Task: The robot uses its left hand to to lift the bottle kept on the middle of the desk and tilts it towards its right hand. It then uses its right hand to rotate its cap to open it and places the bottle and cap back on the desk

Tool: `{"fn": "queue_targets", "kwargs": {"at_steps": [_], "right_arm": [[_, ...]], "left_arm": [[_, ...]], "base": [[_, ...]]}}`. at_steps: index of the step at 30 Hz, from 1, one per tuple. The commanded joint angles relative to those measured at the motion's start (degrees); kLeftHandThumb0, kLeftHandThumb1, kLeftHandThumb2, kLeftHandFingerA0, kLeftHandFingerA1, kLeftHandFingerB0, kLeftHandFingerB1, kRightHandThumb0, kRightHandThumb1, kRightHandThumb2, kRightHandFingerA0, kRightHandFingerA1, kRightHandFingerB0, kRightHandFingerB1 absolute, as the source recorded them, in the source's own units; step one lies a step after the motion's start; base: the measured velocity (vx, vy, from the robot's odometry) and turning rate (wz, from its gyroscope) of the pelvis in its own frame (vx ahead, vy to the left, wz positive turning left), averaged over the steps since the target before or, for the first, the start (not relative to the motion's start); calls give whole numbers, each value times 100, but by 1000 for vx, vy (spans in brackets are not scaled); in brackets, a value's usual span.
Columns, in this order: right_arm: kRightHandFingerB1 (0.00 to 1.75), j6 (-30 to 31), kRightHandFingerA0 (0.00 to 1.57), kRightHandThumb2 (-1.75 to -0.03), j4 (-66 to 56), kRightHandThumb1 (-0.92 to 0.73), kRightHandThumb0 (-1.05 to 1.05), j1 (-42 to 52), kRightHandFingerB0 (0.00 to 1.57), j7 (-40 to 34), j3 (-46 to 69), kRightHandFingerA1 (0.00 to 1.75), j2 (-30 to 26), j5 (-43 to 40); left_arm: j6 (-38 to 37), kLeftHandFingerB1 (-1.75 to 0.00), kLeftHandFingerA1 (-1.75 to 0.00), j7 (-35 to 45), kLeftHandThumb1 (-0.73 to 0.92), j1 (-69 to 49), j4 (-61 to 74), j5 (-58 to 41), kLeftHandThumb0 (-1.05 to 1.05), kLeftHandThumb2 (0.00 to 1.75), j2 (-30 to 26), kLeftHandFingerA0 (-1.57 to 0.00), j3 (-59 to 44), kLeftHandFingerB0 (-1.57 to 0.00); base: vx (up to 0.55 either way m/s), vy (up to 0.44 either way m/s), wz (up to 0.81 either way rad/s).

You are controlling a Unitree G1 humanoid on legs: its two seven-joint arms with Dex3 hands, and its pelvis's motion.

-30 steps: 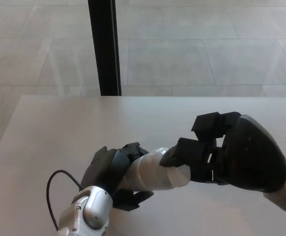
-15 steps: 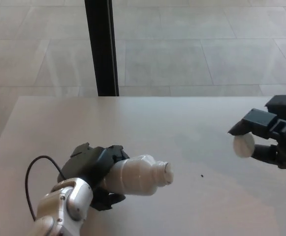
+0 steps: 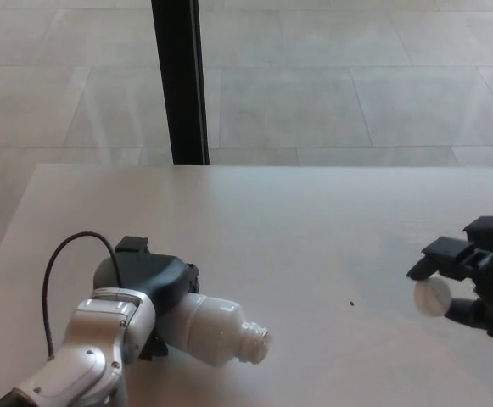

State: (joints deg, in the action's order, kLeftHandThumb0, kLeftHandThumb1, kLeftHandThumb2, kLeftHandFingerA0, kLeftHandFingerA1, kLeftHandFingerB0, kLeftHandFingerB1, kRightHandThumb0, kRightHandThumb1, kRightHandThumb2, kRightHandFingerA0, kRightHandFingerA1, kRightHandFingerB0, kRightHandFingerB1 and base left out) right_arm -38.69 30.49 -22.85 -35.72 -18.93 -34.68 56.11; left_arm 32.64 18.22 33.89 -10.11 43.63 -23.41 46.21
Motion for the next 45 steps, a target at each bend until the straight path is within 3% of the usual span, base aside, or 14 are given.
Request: {"fn": "queue_targets", "kwargs": {"at_steps": [1, 11, 15, 16, 17, 19, 20, 26, 27, 28, 30, 31, 33, 45], "right_arm": [[69, 1057, 88, -61, 568, -63, -38, -28, 87, 1870, -927, 172, 335, 576], [80, 1485, 86, -58, 996, -61, -37, -285, 88, 2767, -1595, 166, 471, 728], [44, 1470, 71, -64, 883, -66, -36, -337, 58, 3348, -1657, 148, 339, 540], [53, 1583, 67, -90, 838, -50, -51, -337, 35, 3514, -1647, 110, 322, 527], [38, 1678, 45, -61, 785, -68, -45, -344, 36, 3721, -1629, 122, 298, 472], [40, 1642, 34, -59, 746, -66, -50, -365, 27, 3798, -1619, 101, 231, 392], [48, 1620, 30, -87, 745, -52, -55, -382, 16, 3772, -1629, 72, 204, 394], [33, 1559, 3, -59, 639, -62, -61, -343, 11, 3791, -1490, 48, 107, 118], [23, 1570, 0, -82, 537, -49, -90, -304, 8, 3955, -1405, 4, 88, -53], [23, 1579, 0, -82, 488, -49, -90, -286, 8, 4036, -1369, 4, 81, -125], [8, 1601, 0, -91, 405, -57, -101, -284, 0, 4198, -1336, 8, 44, -191], [6, 1641, 0, -92, 349, -60, -104, -275, 0, 4360, -1307, 8, 42, -271], [2, 1584, 0, -94, 281, -61, -105, -257, 0, 4447, -1263, 11, 26, -393], [2, 1340, 0, -96, -60, -60, -105, -153, 0, 4497, -1054, 19, -53, -783]], "left_arm": [[667, -54, -102, 1069, 65, 204, -355, 909, -26, 59, 199, -74, 621, -54], [776, -54, -106, 846, 67, 39, -516, 751, -35, 59, 640, -76, 495, -46], [707, -59, -91, 761, 66, -52, -511, 691, -37, 59, 588, -71, 379, -49], [686, -60, -77, 678, 65, -115, -468, 655, -38, 59, 571, -59, 313, -49], [688, -61, -76, 620, 65, -180, -405, 626, -41, 60, 555, -58, 242, -50], [665, -58, -77, 582, 65, -245, -337, 652, -43, 59, 502, -60, 213, -49], [637, -56, -76, 556, 65, -278, -318, 658, -41, 58, 474, -56, 202, -50], [574, -46, -64, 555, 66, -323, -369, 621, -44, 58, 420, -40, 156, -39], [623, -48, -69, 468, 61, -368, -388, 562, -52, 57, 459, -36, 65, -37], [642, -48, -69, 434, 61, -387, -394, 543, -52, 57, 475, -36, 28, -37], [722, -34, -50, 582, 56, -475, -192, 217, -61, 59, 504, -1, -282, -10], [728, -21, -27, 646, 40, -481, -179, 103, -71, 80, 521, 0, -377, -10], [721, -2, 0, 877, 43, -447, -130, -3, -80, 73, 487, 0, -458, 0], [325, 0, 0, 940, 55, -604, 96, -237, -94, 58, 459, 0, -998, 0]], "base": [[0, 0, 0], [0, 0, 0], [0, 0, 0], [0, 0, 0], [0, 0, 0], [0, 0, 0], [0, 0, 0], [0, 0, 0], [0, 0, 0], [0, 0, 0], [0, 0, 0], [0, 0, 0], [0, 0, 0], [0, 0, 0]]}}
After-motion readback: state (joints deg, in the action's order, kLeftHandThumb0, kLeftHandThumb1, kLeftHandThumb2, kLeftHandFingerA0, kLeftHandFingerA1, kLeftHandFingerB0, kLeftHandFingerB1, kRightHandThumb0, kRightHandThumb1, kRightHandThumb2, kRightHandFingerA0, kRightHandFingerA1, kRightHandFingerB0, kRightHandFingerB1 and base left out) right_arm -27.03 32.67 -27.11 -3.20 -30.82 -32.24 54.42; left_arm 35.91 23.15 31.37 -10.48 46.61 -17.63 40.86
